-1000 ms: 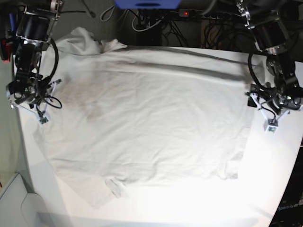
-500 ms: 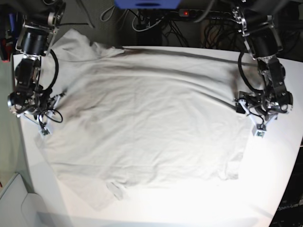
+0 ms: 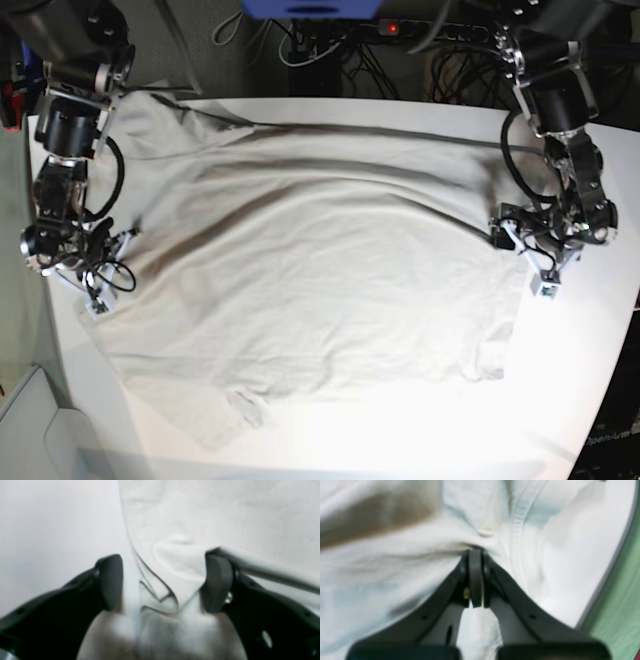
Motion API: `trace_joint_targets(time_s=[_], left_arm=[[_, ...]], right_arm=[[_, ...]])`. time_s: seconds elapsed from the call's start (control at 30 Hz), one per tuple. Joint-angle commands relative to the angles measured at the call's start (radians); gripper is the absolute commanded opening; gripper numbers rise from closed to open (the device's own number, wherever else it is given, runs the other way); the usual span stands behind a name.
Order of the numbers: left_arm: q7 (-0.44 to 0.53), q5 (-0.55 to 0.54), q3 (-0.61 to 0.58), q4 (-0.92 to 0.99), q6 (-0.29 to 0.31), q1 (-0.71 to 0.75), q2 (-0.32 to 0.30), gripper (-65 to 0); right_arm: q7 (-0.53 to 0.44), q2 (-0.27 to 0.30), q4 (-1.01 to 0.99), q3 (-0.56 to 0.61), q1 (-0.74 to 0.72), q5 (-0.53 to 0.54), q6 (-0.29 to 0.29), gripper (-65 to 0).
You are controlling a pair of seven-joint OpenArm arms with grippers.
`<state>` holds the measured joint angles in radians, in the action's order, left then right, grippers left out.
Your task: Layout the t-shirt on the table in an organized manner, then fold the t-shirt properly
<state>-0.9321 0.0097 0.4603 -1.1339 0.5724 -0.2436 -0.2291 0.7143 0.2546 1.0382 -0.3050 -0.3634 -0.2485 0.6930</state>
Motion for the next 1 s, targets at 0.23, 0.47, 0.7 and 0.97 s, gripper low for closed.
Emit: trace_joint_targets(time_s=[0.23,0.47,0.7,0.97], left_arm=[[-0.146,0.034,0.001,-0.182,0.005,0.013,0.001,-17.9],[-0.265,0.040,0.001,-0.321,0.005,0.013,0.000,-17.8],[-0.368,0.034,0.070,-0.493,0.007,0.089,-0.029,-14.6],[-0.371,0.016,0.121,-0.610,0.010,0.272,0.004,-10.3]], right_arm=[[0.112,0.012,0.129,-0.006,-0.075,-0.039,0.005,-65.0],[0.253,0.007,0.432,-0.001,0.034,-0.039,0.005,-61.1],[0.388,-0.005,0.727,-0.004,0.277,-0.036,0.005,-40.1],[0.391,-0.104,0.904,-0.010,0.493,-0.036,0.005,-28.3]])
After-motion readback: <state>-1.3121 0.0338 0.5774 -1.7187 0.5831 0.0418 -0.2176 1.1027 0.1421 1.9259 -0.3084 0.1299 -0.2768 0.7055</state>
